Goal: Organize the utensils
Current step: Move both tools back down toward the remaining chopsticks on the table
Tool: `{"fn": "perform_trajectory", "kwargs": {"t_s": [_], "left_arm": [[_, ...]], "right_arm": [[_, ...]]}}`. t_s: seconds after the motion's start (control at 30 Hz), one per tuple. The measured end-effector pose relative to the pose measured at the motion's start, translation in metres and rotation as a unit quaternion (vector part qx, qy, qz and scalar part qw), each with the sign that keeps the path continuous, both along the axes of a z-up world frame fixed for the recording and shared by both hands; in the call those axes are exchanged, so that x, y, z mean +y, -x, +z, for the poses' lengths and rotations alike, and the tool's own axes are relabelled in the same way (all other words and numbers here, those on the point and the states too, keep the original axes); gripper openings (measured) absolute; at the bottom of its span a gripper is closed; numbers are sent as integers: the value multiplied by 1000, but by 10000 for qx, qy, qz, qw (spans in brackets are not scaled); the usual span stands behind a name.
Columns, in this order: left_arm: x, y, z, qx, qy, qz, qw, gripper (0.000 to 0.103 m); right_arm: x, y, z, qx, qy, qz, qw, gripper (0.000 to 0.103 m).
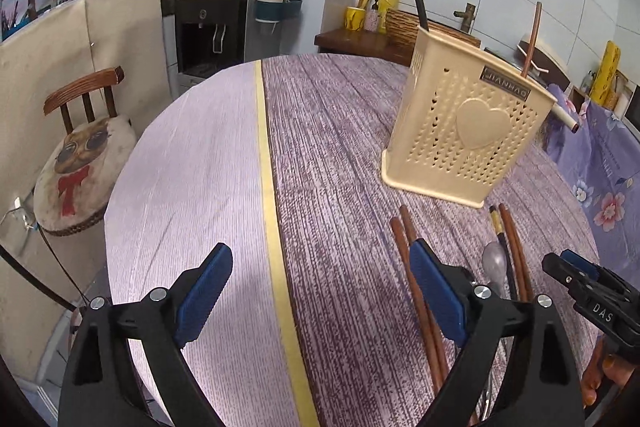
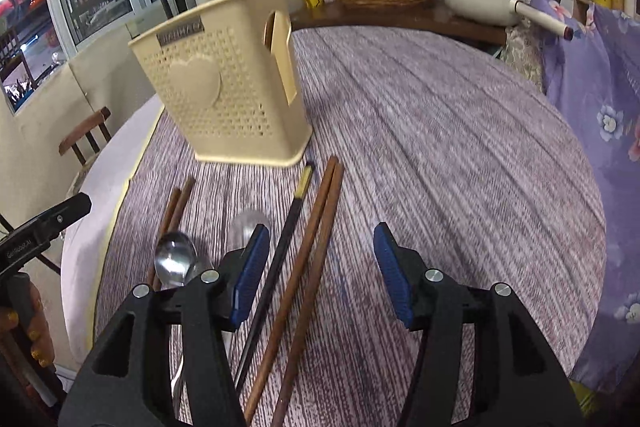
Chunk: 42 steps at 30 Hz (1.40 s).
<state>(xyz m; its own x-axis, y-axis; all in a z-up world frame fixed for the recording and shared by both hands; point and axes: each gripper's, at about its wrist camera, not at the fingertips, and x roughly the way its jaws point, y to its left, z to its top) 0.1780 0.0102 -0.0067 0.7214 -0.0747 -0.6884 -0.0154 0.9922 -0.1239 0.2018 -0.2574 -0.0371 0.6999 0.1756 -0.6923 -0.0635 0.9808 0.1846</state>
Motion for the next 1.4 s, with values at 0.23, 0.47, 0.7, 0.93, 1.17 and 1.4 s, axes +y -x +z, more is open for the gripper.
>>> {"fn": "perform_trajectory", "kwargs": {"t_s": [0.23,0.47,0.7,0.93,1.17,1.4], "left_arm": [[0,6,-14,144,29,-2,9999,84],[3,5,-27,371,107,-9,9993,68],[-5,4,-26,346,45,-122,9993,65],[-19,-5,-26,422,19,-359,9985,57],[-43,-27,-31,551,-231,-641,9962,48],[-53,-42,-36,710,-167,-776,9943,41]], "right_arm": [[7,7,-12,117,148,37,9998,55],[7,6,-22,270,281,-48,9992,47],[3,-5,-26,405,268,-182,9987,39],[9,-16,-26,454,533,-217,9973,30],[4,-24,-26,443,562,-275,9971,25],[4,-22,-27,411,563,-271,9972,25]]}}
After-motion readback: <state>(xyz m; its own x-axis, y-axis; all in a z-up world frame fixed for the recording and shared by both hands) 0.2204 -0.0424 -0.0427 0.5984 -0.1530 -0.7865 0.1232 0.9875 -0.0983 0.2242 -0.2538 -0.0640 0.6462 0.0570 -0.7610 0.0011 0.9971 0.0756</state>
